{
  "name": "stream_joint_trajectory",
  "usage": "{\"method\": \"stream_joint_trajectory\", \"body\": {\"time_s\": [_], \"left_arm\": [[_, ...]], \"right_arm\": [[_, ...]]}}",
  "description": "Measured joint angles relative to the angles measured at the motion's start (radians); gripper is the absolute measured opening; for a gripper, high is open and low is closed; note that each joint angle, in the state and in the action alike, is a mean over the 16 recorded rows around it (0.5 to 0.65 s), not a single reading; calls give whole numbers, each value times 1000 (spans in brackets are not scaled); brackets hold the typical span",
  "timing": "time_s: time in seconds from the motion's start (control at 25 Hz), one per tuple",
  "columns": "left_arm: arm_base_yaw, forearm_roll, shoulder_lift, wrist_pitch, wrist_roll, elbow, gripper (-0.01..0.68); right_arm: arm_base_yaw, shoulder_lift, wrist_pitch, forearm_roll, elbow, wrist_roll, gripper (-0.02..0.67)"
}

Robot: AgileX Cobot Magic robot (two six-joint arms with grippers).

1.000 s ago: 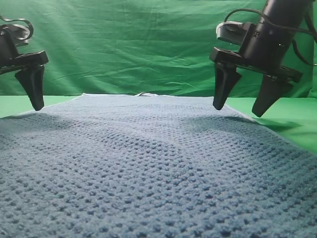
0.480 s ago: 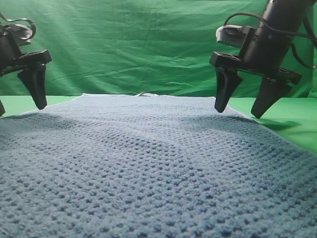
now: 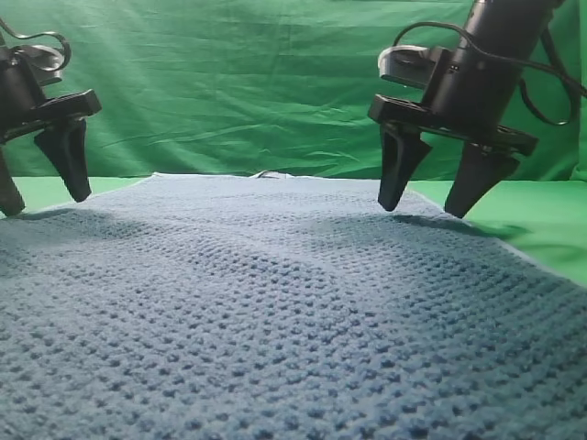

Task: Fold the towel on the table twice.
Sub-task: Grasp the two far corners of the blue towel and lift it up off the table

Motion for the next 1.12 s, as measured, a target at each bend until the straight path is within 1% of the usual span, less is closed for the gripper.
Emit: {"method": "stream_joint_trajectory", "body": {"time_s": [0.32,0.4,0.48,0.64,1.12], "left_arm": [[0,-39,17,40,53,-11,129],[0,-47,20,52,62,-16,67],[0,-52,21,69,69,-25,26],[0,-52,21,111,68,-55,0],[-2,-19,-9,279,18,-231,0]], "right_arm": [[7,18,36,-19,-32,50,81],[8,20,54,-27,-45,65,36],[8,17,72,-36,-59,80,11],[9,3,114,-57,-92,105,0],[-7,-93,253,-116,-224,133,0]]}}
